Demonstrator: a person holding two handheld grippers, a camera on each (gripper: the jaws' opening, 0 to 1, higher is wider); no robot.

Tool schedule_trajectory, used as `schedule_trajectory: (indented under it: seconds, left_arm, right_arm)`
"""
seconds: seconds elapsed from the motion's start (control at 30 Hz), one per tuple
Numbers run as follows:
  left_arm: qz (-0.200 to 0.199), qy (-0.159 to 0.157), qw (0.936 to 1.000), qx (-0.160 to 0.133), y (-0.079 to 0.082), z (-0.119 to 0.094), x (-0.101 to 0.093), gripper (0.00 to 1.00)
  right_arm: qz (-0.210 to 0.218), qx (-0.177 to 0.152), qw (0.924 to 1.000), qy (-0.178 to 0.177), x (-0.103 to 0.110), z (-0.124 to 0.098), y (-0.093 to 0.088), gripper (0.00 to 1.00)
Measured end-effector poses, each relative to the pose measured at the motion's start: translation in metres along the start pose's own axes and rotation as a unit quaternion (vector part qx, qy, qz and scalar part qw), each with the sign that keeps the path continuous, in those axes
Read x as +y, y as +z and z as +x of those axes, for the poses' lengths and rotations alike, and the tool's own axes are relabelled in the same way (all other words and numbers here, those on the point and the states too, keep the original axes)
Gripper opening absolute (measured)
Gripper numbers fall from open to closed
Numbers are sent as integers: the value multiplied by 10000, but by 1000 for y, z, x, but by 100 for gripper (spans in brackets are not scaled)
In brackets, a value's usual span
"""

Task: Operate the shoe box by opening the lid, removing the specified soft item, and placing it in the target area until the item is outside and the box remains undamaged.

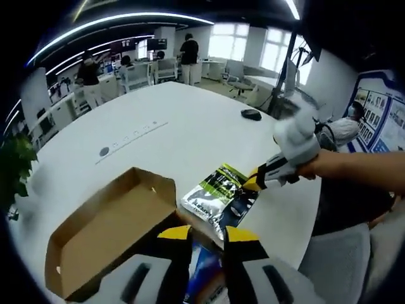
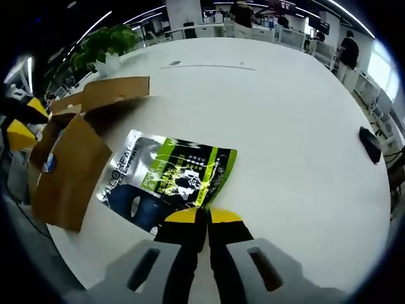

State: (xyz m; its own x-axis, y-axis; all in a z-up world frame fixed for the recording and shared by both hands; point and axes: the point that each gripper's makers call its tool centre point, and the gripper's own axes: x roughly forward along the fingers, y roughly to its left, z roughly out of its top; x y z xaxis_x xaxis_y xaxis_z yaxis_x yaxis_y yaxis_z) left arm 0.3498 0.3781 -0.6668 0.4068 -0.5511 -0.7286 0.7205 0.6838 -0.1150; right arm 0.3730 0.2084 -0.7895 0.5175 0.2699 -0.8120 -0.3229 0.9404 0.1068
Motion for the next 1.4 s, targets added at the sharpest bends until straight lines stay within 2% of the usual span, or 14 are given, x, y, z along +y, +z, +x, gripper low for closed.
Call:
schedule_trajectory:
  seconds: [0.23,0.47,0.77,1.0,1.2,1.4]
  left_arm:
    - [-183,190,9996,-111,-9,-20,18,20]
    - [-333,425,9984,-179,-23,-40,40,22]
    - [-448,679,9966,-154,-46,-62,62,24]
    - [-664,852,9941,-137,-63,-77,79,28]
    - [-880,972,9909,-291,-70,-90,88,31]
    - [-1019,1068,9880,-461,-81,-106,96,32]
  right_arm:
    - [-142,-10,9999,-8,1,1,2,4]
    - [-263,-38,9996,-33,1,-5,2,13]
    - [-453,-285,9986,4,11,-21,15,22]
    - [-397,-511,9977,191,25,-37,27,26]
    - [-490,-677,9957,390,45,-52,36,27]
    - [-435,-812,9927,780,72,-66,48,28]
